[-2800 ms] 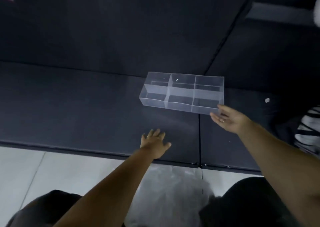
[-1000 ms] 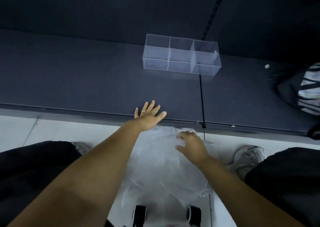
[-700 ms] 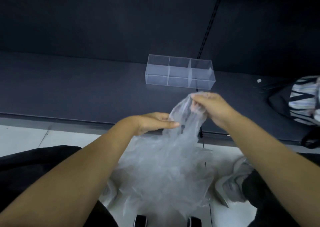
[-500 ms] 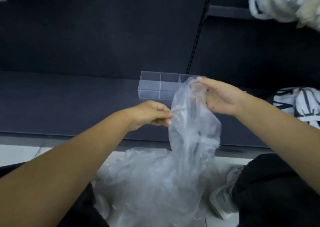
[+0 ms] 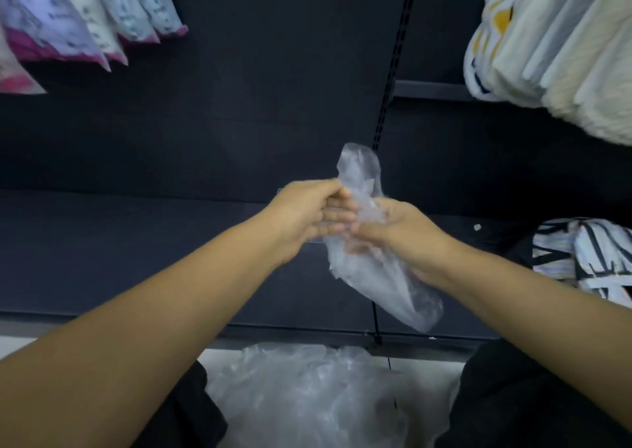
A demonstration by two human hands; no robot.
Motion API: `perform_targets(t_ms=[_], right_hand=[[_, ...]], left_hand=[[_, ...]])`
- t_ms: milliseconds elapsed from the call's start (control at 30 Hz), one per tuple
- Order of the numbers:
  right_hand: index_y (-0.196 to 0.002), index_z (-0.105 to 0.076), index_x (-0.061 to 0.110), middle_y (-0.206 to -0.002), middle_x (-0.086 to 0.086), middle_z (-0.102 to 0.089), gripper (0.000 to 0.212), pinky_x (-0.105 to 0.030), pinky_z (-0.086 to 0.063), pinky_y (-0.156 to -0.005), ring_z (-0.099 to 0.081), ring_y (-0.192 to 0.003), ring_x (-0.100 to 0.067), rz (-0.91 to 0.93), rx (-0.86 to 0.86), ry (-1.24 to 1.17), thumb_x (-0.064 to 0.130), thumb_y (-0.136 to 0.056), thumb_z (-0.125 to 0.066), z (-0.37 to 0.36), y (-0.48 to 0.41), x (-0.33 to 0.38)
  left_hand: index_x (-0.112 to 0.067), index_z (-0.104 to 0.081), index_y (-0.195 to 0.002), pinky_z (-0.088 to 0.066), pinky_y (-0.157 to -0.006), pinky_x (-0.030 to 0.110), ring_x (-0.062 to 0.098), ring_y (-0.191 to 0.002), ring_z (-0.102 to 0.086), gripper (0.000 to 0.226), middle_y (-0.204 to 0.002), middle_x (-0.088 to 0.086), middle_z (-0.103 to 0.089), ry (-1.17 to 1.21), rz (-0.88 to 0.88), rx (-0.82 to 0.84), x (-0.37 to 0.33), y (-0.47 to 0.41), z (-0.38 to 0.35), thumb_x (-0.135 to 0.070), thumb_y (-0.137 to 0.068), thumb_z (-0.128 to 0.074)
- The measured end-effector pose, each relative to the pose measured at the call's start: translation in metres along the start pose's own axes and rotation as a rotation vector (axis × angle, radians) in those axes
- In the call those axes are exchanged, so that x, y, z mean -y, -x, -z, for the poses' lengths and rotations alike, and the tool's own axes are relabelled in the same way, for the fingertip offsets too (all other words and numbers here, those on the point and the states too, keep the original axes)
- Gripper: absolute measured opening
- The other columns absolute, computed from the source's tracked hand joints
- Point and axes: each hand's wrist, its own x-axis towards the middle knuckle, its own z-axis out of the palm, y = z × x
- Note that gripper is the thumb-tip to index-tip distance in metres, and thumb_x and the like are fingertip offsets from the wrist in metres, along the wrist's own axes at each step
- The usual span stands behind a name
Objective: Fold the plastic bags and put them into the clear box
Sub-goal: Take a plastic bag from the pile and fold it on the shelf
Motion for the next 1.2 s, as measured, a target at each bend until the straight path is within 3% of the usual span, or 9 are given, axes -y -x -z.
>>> perform_targets(t_ms=[100,267,433,533,633,800,900,1067,1200], right_hand=[[-0.108,-0.066,0.002,-0.099,-0.016,-0.070,0.020,-0.033,-0.057,-0.078,-0.069,-0.087,-0.025,-0.168,-0.045,-0.306,0.014,-0.092,-0.061,0.019,-0.008,0.003],[-0.125,-0.062,0.008,-0.124,-0.018,-0.064,0.041,-0.043,-0.044,-0.103,-0.062,-0.114,-0.034,-0.317,0.136,-0.624,0.035,-0.095,-0.056,0.029,-0.008,0.001],[-0.129,-0.058,0.001,-0.126,-0.019,-0.062,0.051,-0.042,-0.048,-0.099,-0.061,-0.116,-0.032,-0.416,0.239,-0.793,0.040,-0.097,-0.051,0.041,-0.001,-0.007],[-0.121,-0.064,0.005,-0.112,-0.017,-0.069,0.039,-0.040,-0.057,-0.079,-0.070,-0.093,-0.030,-0.482,-0.109,-0.280,0.029,-0.090,-0.064,0.057,-0.003,-0.013],[-0.145,-0.036,0.016,-0.142,-0.009,-0.042,0.073,-0.033,-0.045,-0.096,-0.050,-0.119,-0.019,-0.133,-0.459,0.264,0.023,-0.083,-0.073,0.070,-0.010,-0.015],[-0.127,-0.052,0.040,-0.145,0.023,-0.035,0.064,-0.019,-0.026,-0.109,-0.029,-0.134,0.005,0.233,0.114,0.635,0.053,-0.068,-0.073,0.061,-0.010,-0.002],[-0.097,-0.073,0.014,-0.115,0.006,-0.067,0.020,-0.031,-0.045,-0.102,-0.061,-0.110,-0.007,0.233,0.028,0.490,0.025,-0.081,-0.075,0.057,-0.010,-0.010],[-0.097,-0.071,0.013,-0.092,-0.006,-0.075,0.010,-0.036,-0.057,-0.074,-0.072,-0.085,-0.022,0.184,-0.134,0.119,0.018,-0.089,-0.066,0.062,-0.009,-0.017],[-0.098,-0.070,0.010,-0.094,-0.011,-0.074,0.014,-0.031,-0.058,-0.069,-0.072,-0.082,-0.024,0.137,-0.142,-0.028,0.020,-0.093,-0.061,0.062,-0.006,-0.023]], left_hand=[[-0.017,-0.065,-0.094,-0.050,-0.060,0.016,0.003,-0.067,-0.063,0.024,-0.087,-0.002,-0.068,-0.243,-0.188,-0.138,-0.009,-0.009,0.013,-0.041,-0.090,-0.061],[-0.037,-0.051,-0.123,-0.045,-0.089,0.018,-0.006,-0.113,-0.052,0.073,-0.122,-0.022,-0.057,-0.438,-0.195,0.129,0.002,-0.011,0.018,-0.061,-0.059,-0.078],[-0.021,-0.067,-0.104,-0.048,-0.080,0.019,0.000,-0.082,-0.067,0.021,-0.092,-0.008,-0.074,-0.338,-0.088,0.158,0.022,-0.020,0.012,-0.030,-0.084,-0.071],[-0.020,-0.070,-0.091,-0.045,-0.074,0.016,-0.001,-0.071,-0.064,0.007,-0.083,-0.008,-0.074,-0.330,-0.088,0.086,0.026,-0.022,0.012,-0.025,-0.090,-0.065],[-0.018,-0.069,-0.088,-0.051,-0.081,0.020,0.008,-0.083,-0.069,0.006,-0.088,-0.004,-0.074,-0.447,-0.158,0.084,0.027,-0.024,0.012,-0.022,-0.090,-0.066],[-0.015,-0.069,-0.086,-0.050,-0.077,0.015,0.002,-0.077,-0.064,0.004,-0.086,-0.003,-0.071,-0.590,-0.246,0.267,0.027,-0.020,0.005,-0.017,-0.089,-0.067],[-0.020,-0.065,-0.086,-0.050,-0.079,0.020,0.003,-0.086,-0.063,0.006,-0.092,-0.007,-0.069,-0.563,-0.251,0.153,0.027,-0.021,0.002,-0.022,-0.091,-0.063],[-0.035,-0.058,-0.108,-0.040,-0.087,0.022,0.000,-0.108,-0.053,0.061,-0.113,-0.020,-0.059,-0.334,-0.185,0.033,0.019,-0.017,0.002,-0.082,-0.075,-0.038],[-0.026,-0.068,-0.098,-0.051,-0.083,0.024,0.007,-0.098,-0.063,0.030,-0.103,-0.012,-0.068,-0.475,-0.198,0.046,0.029,-0.016,-0.001,-0.050,-0.080,-0.069]])
